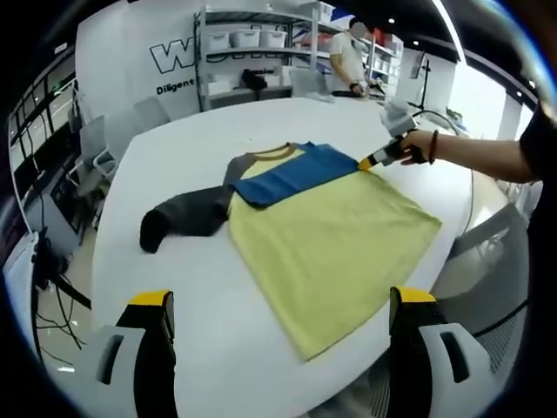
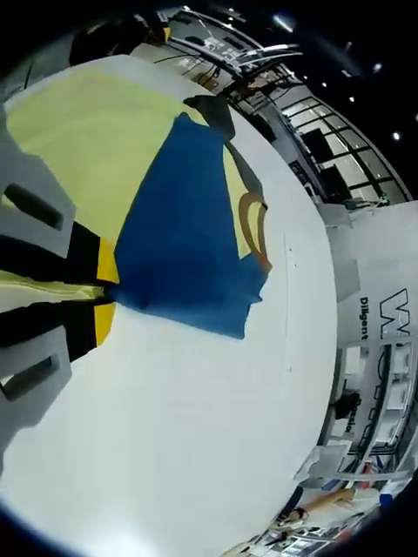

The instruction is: Fold the garment on the visible template until the final outline fits inside the template.

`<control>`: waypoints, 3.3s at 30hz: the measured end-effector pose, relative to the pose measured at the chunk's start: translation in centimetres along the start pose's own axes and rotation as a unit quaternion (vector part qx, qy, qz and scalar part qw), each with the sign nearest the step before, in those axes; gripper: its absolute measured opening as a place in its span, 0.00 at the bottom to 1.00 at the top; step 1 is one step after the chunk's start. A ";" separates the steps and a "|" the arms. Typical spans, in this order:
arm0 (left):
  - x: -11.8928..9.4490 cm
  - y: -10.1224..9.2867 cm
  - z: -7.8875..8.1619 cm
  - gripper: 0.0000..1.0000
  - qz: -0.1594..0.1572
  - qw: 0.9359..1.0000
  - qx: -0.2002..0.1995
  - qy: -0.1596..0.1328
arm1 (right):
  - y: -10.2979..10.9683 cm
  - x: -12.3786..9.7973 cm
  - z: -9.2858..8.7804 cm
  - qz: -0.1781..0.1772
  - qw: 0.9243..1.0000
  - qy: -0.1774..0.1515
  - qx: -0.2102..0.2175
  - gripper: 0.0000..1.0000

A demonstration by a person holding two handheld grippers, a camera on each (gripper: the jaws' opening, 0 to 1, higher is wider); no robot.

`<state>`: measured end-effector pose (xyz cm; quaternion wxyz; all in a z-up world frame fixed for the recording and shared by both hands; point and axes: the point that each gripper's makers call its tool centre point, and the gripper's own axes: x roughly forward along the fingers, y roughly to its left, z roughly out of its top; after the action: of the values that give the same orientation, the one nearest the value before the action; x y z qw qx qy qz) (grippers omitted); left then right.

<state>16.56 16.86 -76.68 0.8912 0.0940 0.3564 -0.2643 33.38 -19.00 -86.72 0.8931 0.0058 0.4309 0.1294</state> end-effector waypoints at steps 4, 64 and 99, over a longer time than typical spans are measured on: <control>0.1 -0.1 0.0 0.99 -0.002 1.000 0.000 0.001 | -1.5 -0.6 -0.3 -0.013 1.000 0.002 0.002 0.00; 7.5 16.0 3.2 0.52 0.104 0.982 -0.131 -0.090 | -9.4 -2.9 -1.2 -0.056 0.998 -0.006 0.040 0.05; 13.1 19.0 1.3 0.27 0.112 0.982 -0.147 -0.036 | -2.9 -10.4 1.6 0.060 0.991 -0.117 0.013 0.81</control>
<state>35.46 27.08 -85.09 0.9314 -0.0084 0.3467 -0.1107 29.07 -24.07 -78.10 0.9277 0.0579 0.3243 0.1754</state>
